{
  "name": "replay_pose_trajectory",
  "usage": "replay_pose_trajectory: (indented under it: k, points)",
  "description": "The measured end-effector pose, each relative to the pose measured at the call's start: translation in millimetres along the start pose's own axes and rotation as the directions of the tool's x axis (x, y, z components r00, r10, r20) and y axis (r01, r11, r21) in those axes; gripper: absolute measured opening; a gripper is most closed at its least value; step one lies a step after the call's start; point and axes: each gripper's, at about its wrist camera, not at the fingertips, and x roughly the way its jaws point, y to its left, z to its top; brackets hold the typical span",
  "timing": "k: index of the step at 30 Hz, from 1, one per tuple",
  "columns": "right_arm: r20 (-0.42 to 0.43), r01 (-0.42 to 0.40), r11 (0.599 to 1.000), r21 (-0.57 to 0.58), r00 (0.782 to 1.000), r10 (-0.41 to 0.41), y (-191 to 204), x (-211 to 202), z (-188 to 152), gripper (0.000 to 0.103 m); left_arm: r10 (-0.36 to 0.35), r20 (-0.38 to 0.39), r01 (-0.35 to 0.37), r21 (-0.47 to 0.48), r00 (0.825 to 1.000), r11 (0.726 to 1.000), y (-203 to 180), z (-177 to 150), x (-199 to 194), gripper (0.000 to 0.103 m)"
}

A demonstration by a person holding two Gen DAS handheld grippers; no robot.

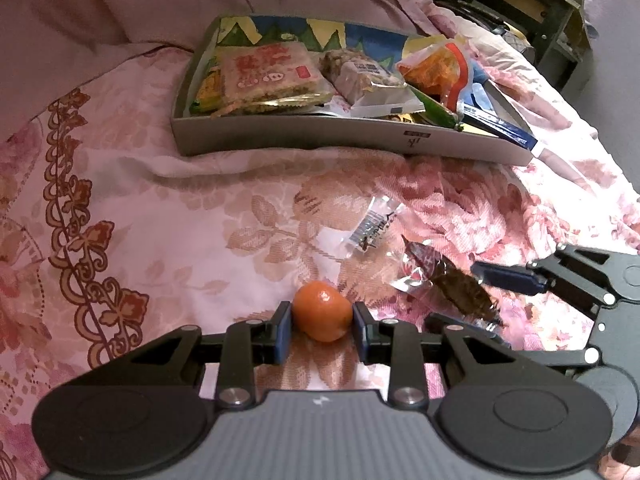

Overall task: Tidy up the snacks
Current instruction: 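Hold the orange fruit in the left gripper while the right gripper grasps the brown snack, then lift the orange fruit and brown snack and carry both over the box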

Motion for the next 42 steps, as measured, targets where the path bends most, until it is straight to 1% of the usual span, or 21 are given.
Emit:
replay_pose_trajectory:
  k: [4, 7, 10, 14, 20, 25, 29, 32, 34, 37, 42]
  points:
    - [0.037, 0.056, 0.992, -0.110, 0.998, -0.052, 11, -1, -1, 0.049, 0.004, 0.014, -0.004, 0.004, 1.000, 1.000, -1, 1, -1, 0.034]
    - [0.059, 0.090, 0.986, -0.138, 0.995, -0.083, 11, -2, -2, 0.049, 0.014, 0.032, -0.014, 0.017, 0.999, 1.000, -2, 1, -3, 0.034]
    - [0.096, 0.137, 0.979, -0.148, 0.988, -0.123, 10, -5, -1, 0.049, 0.018, 0.056, -0.019, 0.016, 0.998, 1.000, -1, 3, -5, 0.034]
    - [0.153, 0.181, 0.974, -0.137, 0.975, -0.160, 6, -12, 2, 0.049, 0.020, 0.098, -0.019, -0.011, 0.995, 1.000, 2, 6, -12, 0.034]
    - [0.255, 0.226, 0.968, -0.106, 0.947, -0.193, 2, -25, 7, 0.049, 0.036, 0.190, -0.027, -0.049, 0.981, 0.998, 7, 13, -25, 0.034]
    - [0.323, 0.261, 0.963, -0.060, 0.918, -0.229, -3, -35, 10, 0.049, 0.057, 0.243, -0.039, -0.079, 0.968, 0.996, 10, 16, -34, 0.034]
    - [0.349, 0.274, 0.962, -0.006, 0.902, -0.255, -9, -40, 14, 0.049, 0.070, 0.283, -0.045, -0.094, 0.957, 0.995, 11, 20, -40, 0.034]
    - [0.370, 0.292, 0.956, 0.035, 0.885, -0.283, -16, -43, 18, 0.049, 0.076, 0.327, -0.038, -0.120, 0.942, 0.992, 11, 29, -45, 0.034]
    - [0.382, 0.298, 0.951, 0.078, 0.872, -0.305, -23, -46, 22, 0.049, 0.073, 0.356, -0.025, -0.138, 0.932, 0.990, 10, 36, -49, 0.034]
    - [0.397, 0.292, 0.944, 0.155, 0.856, -0.331, -40, -50, 28, 0.049, 0.059, 0.402, -0.005, -0.135, 0.914, 0.991, 6, 42, -53, 0.034]
    - [0.407, 0.294, 0.915, 0.277, 0.827, -0.389, -72, -51, 40, 0.049, 0.038, 0.432, 0.022, -0.132, 0.901, 0.991, -3, 64, -45, 0.034]
